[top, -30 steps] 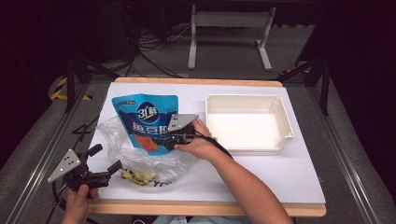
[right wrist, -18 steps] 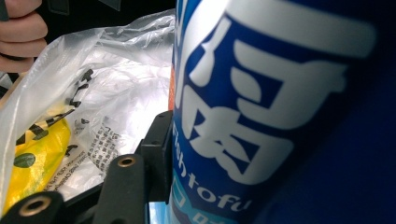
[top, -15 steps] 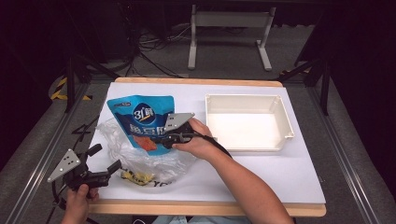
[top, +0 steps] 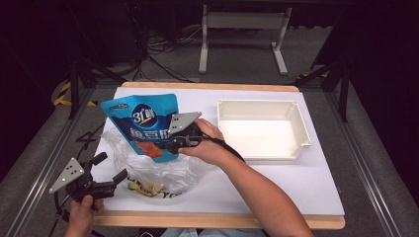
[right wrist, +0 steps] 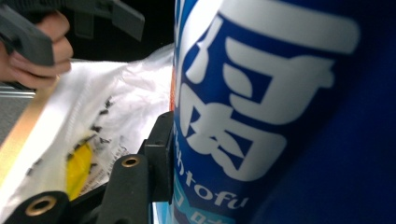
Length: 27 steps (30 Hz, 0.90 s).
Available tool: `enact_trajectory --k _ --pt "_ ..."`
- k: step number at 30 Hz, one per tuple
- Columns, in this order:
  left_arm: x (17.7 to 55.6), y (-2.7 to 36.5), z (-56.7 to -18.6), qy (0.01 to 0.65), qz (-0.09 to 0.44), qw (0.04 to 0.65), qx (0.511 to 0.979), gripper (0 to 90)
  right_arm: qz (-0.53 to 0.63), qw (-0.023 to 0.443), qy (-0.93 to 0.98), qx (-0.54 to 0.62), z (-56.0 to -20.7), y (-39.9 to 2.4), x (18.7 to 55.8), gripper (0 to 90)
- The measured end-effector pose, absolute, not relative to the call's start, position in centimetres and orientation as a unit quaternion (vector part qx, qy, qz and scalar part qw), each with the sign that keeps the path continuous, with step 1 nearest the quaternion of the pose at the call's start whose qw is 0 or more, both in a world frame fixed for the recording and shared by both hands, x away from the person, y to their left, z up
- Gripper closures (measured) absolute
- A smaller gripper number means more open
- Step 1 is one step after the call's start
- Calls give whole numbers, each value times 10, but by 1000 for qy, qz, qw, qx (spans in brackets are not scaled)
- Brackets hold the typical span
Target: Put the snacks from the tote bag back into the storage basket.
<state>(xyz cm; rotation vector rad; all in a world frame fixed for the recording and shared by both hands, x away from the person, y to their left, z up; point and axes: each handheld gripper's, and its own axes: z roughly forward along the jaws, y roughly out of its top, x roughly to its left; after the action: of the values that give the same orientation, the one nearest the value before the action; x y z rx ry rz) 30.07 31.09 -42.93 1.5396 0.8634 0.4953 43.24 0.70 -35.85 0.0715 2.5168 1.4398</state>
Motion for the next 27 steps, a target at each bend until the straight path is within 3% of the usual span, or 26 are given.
enact_trajectory --k 27 --pt "301 311 -429 374 212 605 670 5 516 115 848 23 -299 -15 420 531"
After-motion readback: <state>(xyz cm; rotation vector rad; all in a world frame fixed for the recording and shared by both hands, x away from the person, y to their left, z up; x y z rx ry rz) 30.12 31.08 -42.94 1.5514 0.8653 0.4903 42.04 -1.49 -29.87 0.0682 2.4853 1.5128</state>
